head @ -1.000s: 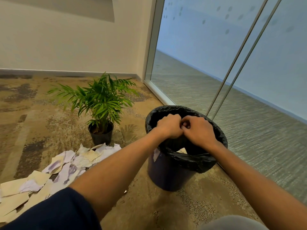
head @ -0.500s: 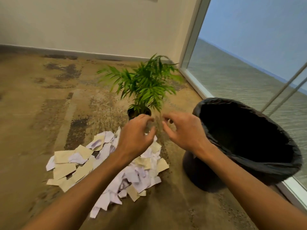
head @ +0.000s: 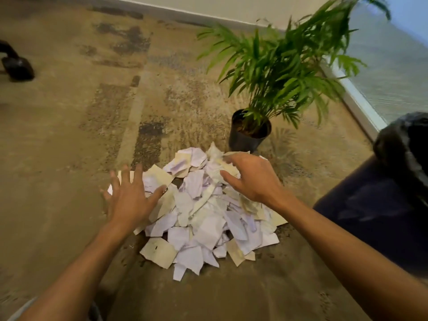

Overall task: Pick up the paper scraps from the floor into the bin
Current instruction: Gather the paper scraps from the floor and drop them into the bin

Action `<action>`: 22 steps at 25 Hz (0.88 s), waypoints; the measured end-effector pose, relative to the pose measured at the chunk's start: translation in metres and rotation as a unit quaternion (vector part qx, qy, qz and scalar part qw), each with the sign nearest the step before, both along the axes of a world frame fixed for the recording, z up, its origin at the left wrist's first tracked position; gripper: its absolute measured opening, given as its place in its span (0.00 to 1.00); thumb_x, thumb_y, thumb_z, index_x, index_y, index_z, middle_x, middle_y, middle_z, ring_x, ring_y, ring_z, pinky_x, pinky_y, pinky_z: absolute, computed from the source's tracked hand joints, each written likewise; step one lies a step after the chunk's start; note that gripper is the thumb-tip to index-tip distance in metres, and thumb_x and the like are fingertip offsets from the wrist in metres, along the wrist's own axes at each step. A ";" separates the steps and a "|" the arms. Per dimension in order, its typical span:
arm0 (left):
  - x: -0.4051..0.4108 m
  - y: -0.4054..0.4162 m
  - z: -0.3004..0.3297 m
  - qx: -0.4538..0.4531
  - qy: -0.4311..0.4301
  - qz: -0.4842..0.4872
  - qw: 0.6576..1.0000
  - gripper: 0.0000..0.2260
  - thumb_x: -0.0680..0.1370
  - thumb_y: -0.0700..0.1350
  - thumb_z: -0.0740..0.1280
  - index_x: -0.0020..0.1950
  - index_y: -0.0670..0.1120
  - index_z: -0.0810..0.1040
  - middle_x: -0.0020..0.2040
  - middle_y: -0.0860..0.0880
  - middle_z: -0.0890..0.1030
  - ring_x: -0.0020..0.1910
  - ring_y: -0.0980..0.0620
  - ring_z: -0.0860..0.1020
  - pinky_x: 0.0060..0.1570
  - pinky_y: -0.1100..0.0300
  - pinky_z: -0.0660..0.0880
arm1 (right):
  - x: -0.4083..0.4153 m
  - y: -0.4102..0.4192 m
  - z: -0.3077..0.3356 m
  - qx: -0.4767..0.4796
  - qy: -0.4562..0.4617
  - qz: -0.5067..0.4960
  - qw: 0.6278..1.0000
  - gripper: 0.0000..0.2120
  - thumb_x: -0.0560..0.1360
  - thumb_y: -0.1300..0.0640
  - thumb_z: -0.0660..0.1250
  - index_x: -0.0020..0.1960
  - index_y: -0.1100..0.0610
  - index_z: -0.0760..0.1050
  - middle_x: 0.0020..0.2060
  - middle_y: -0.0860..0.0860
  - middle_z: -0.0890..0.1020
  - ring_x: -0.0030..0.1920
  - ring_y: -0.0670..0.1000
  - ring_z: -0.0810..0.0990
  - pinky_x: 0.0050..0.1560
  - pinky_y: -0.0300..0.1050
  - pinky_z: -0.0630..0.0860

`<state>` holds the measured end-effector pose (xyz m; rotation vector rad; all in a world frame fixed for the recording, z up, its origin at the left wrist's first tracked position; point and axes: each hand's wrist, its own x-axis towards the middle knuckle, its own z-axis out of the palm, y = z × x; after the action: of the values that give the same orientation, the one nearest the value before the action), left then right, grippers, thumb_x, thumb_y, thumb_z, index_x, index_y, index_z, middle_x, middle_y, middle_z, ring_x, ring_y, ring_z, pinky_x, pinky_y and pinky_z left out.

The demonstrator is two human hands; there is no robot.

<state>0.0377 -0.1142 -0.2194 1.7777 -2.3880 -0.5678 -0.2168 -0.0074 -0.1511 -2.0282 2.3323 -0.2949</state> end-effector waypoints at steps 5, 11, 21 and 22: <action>-0.009 -0.027 -0.029 0.095 -0.013 0.034 0.995 0.42 0.70 0.76 0.49 0.78 0.57 0.43 0.79 0.47 0.40 0.75 0.39 0.34 0.66 0.28 0.42 | 0.003 -0.075 -0.038 0.112 0.002 0.010 0.994 0.35 0.77 0.31 0.54 0.76 0.51 0.61 0.75 0.54 0.64 0.73 0.56 0.64 0.67 0.56 0.65; -0.021 -0.026 -0.040 0.130 -0.042 -0.007 0.991 0.40 0.71 0.75 0.49 0.78 0.57 0.45 0.79 0.48 0.39 0.76 0.39 0.36 0.66 0.29 0.41 | -0.003 -0.111 -0.083 0.206 -0.103 -0.003 0.973 0.39 0.75 0.28 0.53 0.79 0.46 0.53 0.78 0.53 0.54 0.77 0.59 0.54 0.74 0.62 0.57; -0.038 0.017 -0.035 0.100 -0.017 -0.105 0.989 0.30 0.78 0.66 0.48 0.76 0.52 0.53 0.79 0.47 0.45 0.77 0.42 0.40 0.68 0.30 0.41 | -0.001 -0.056 -0.047 0.174 -0.026 0.000 0.984 0.32 0.77 0.31 0.47 0.77 0.45 0.58 0.75 0.52 0.63 0.70 0.56 0.70 0.66 0.60 0.70; -0.038 0.016 -0.035 0.076 -0.014 -0.099 0.992 0.29 0.79 0.65 0.48 0.76 0.52 0.54 0.79 0.47 0.47 0.77 0.42 0.42 0.68 0.30 0.41 | -0.009 -0.056 -0.040 0.153 -0.017 -0.027 0.988 0.33 0.77 0.30 0.47 0.77 0.45 0.58 0.73 0.53 0.67 0.68 0.55 0.71 0.65 0.60 0.71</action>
<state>0.0001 -0.0980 -0.2541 1.6223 -2.6226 -0.7733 -0.2263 -0.0634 -0.1910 -1.8036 2.2513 0.0287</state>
